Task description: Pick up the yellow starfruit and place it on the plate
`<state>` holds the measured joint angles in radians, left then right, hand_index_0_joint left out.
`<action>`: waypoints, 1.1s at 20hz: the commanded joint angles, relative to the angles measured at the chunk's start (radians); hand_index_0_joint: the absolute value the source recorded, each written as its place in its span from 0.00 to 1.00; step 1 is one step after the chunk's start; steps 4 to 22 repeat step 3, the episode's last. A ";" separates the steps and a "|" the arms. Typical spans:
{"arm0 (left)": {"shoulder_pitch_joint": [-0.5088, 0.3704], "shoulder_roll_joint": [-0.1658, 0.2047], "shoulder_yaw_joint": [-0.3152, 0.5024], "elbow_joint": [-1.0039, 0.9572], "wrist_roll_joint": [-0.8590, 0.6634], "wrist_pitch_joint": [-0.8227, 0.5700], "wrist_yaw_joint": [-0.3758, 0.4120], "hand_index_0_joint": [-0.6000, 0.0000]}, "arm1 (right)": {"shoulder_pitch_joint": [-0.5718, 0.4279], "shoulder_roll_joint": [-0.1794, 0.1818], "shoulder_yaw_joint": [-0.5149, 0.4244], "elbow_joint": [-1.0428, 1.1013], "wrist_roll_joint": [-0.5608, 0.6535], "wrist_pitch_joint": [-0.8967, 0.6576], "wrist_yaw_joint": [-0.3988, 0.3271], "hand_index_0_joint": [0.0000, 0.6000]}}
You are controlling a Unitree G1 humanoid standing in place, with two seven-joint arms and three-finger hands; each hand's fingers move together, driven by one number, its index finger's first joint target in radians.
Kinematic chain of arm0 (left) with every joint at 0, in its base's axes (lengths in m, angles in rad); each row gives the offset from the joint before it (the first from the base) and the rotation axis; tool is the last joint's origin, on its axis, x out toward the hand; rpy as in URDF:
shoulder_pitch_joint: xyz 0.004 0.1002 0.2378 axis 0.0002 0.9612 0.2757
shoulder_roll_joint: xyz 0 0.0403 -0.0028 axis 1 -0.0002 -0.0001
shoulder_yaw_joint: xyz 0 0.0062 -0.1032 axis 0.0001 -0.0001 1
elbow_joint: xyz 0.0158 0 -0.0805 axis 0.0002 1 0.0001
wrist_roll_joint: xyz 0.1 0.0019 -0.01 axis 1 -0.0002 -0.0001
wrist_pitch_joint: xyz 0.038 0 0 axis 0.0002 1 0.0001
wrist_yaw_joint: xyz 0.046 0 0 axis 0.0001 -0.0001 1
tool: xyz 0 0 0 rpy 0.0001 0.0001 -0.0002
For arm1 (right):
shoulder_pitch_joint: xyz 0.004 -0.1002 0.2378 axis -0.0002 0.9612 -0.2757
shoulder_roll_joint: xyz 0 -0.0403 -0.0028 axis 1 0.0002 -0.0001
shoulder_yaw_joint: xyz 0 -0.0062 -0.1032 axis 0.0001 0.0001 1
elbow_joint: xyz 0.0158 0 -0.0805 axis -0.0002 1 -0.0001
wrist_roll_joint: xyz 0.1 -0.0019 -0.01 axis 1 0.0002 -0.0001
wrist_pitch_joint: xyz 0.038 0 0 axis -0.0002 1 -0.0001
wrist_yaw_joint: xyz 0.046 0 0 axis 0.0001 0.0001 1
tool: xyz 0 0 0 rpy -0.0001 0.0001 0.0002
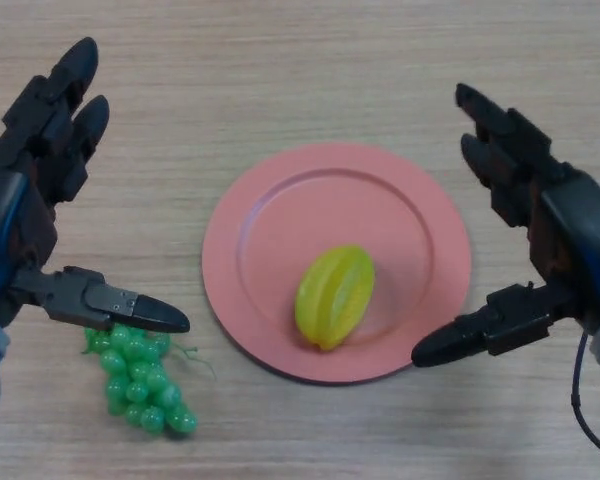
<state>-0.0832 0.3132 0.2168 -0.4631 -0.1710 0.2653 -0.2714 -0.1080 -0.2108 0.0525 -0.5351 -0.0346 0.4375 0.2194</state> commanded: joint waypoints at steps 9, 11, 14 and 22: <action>-0.038 0.044 0.062 -0.055 0.016 -0.115 0.036 1.00 | -0.063 -0.014 -0.031 -0.054 0.036 -0.145 -0.038 0.00; -0.038 0.044 0.062 -0.055 0.016 -0.115 0.036 1.00 | -0.063 -0.014 -0.031 -0.054 0.036 -0.145 -0.038 0.00; -0.038 0.044 0.062 -0.055 0.016 -0.115 0.036 1.00 | -0.063 -0.014 -0.031 -0.054 0.036 -0.145 -0.038 0.00; -0.038 0.044 0.062 -0.055 0.016 -0.115 0.036 1.00 | -0.063 -0.014 -0.031 -0.054 0.036 -0.145 -0.038 0.00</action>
